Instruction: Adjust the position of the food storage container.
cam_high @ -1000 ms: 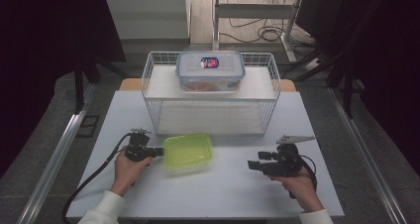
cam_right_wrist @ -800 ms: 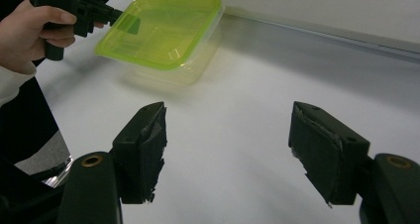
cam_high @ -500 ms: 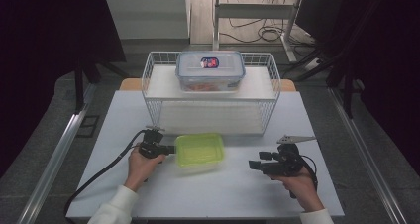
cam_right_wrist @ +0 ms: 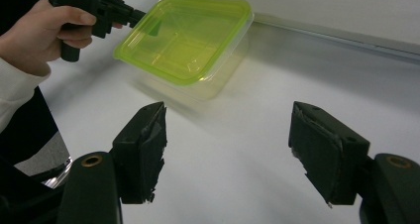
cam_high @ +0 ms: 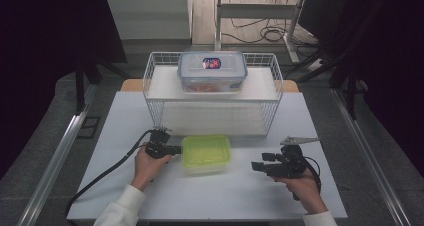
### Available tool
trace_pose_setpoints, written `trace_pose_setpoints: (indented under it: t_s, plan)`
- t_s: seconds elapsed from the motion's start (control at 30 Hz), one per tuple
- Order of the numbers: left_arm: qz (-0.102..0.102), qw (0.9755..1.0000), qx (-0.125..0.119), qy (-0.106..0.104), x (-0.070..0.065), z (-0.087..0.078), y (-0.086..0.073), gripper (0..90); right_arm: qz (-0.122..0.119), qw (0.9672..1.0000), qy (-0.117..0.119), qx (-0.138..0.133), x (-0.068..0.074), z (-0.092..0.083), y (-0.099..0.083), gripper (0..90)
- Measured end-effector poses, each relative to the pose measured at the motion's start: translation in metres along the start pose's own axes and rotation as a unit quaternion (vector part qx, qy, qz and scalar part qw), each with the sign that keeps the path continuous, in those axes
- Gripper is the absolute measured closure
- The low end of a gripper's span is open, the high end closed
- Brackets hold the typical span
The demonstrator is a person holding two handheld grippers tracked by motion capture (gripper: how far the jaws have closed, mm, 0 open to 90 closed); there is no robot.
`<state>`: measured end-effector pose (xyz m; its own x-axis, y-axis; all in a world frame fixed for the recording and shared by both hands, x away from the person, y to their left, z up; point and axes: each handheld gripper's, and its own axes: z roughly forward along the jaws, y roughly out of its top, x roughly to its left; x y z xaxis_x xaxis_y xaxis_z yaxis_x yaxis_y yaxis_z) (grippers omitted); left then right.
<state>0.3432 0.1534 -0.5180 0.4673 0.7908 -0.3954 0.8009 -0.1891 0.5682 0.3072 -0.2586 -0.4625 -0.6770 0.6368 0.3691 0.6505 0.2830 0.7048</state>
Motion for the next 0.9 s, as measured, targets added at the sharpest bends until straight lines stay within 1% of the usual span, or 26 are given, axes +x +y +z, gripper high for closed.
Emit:
trace_pose_setpoints:
  t_s: [0.03,0.1,0.13,0.17,0.23,0.33,0.43,0.5,0.57,0.63,0.67,0.7,0.73,0.77,0.8,0.87,0.9]
  plan:
    - [0.011,0.9999,0.000,-0.001,0.001,-0.004,0.000,90.0,0.000,1.0000,0.000,-0.001,0.000,0.000,0.000,31.1]
    - [0.016,0.9999,-0.004,0.002,0.000,-0.013,-0.002,90.0,-0.001,1.0000,-0.002,-0.001,-0.001,0.000,0.000,30.9]
    - [0.012,0.9998,-0.013,-0.003,0.000,-0.017,-0.004,89.8,-0.002,1.0000,-0.005,-0.004,-0.001,0.000,-0.001,30.2]
    - [0.012,0.9997,-0.019,-0.004,0.000,-0.023,-0.005,89.5,-0.002,0.9999,-0.008,-0.005,-0.001,0.000,-0.001,29.8]
    - [0.018,0.9996,-0.023,0.000,-0.001,-0.032,-0.009,89.0,-0.002,0.9999,-0.012,-0.008,-0.002,0.000,-0.002,28.8]
    - [0.029,0.9991,-0.031,0.002,-0.003,-0.045,-0.014,87.5,-0.004,0.9998,-0.015,-0.013,-0.001,0.000,-0.002,28.3]
    - [0.037,0.9986,-0.036,-0.001,-0.007,-0.057,-0.018,84.0,-0.007,0.9998,-0.015,-0.013,-0.001,0.001,-0.002,27.9]
    - [0.039,0.9984,-0.041,0.000,-0.008,-0.059,-0.019,81.2,-0.008,0.9998,-0.016,-0.013,-0.001,0.001,-0.002,27.8]
    - [0.034,0.9978,-0.056,-0.008,-0.008,-0.070,-0.022,76.7,-0.008,0.9998,-0.015,-0.014,-0.001,0.002,-0.002,27.7]
    - [0.031,0.9978,-0.057,-0.008,-0.008,-0.072,-0.022,71.1,-0.007,0.9997,-0.017,-0.014,-0.001,0.002,-0.002,27.7]
    - [0.024,0.9980,-0.059,-0.007,-0.008,-0.077,-0.022,63.6,-0.006,0.9997,-0.017,-0.014,-0.001,0.002,-0.002,27.6]
    - [0.016,0.9979,-0.062,-0.011,-0.007,-0.080,-0.022,59.0,-0.007,0.9998,-0.017,-0.011,-0.001,0.002,-0.003,27.6]
    - [0.015,0.9977,-0.065,-0.011,-0.007,-0.082,-0.022,52.9,-0.008,0.9998,-0.017,-0.010,-0.001,0.004,-0.003,27.5]
    - [0.012,0.9978,-0.065,-0.013,-0.007,-0.083,-0.021,48.8,-0.009,0.9998,-0.017,-0.008,-0.001,0.005,-0.004,27.5]
    - [0.010,0.9979,-0.062,-0.014,-0.007,-0.083,-0.021,42.1,-0.009,0.9998,-0.016,-0.007,-0.001,0.006,-0.004,27.5]
    - [0.006,0.9983,-0.057,-0.015,-0.008,-0.084,-0.022,33.1,-0.010,0.9998,-0.015,-0.007,0.000,0.008,-0.003,27.6]
    - [0.006,0.9983,-0.057,-0.015,-0.008,-0.084,-0.022,30.8,-0.009,0.9998,-0.013,-0.008,0.001,0.009,-0.003,27.4]
